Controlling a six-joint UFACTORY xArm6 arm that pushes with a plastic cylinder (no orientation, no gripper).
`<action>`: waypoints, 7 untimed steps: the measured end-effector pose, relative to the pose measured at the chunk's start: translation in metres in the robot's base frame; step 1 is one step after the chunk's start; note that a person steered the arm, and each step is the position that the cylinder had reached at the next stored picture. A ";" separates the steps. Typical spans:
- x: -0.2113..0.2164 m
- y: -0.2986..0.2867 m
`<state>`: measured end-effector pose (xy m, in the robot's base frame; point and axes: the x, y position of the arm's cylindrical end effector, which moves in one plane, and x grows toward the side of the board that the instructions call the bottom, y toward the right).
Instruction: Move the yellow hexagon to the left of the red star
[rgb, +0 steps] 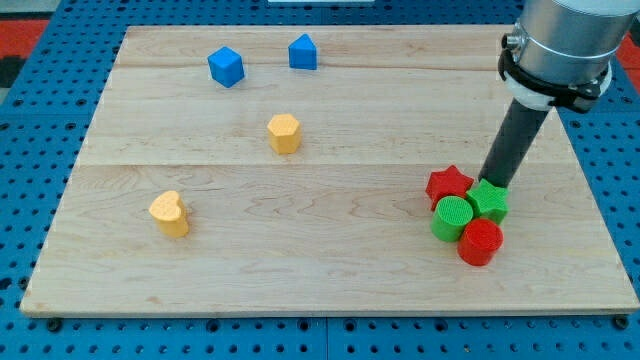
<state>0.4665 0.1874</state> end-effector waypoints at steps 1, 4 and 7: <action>-0.059 -0.009; -0.108 -0.222; -0.066 -0.229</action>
<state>0.4001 -0.0411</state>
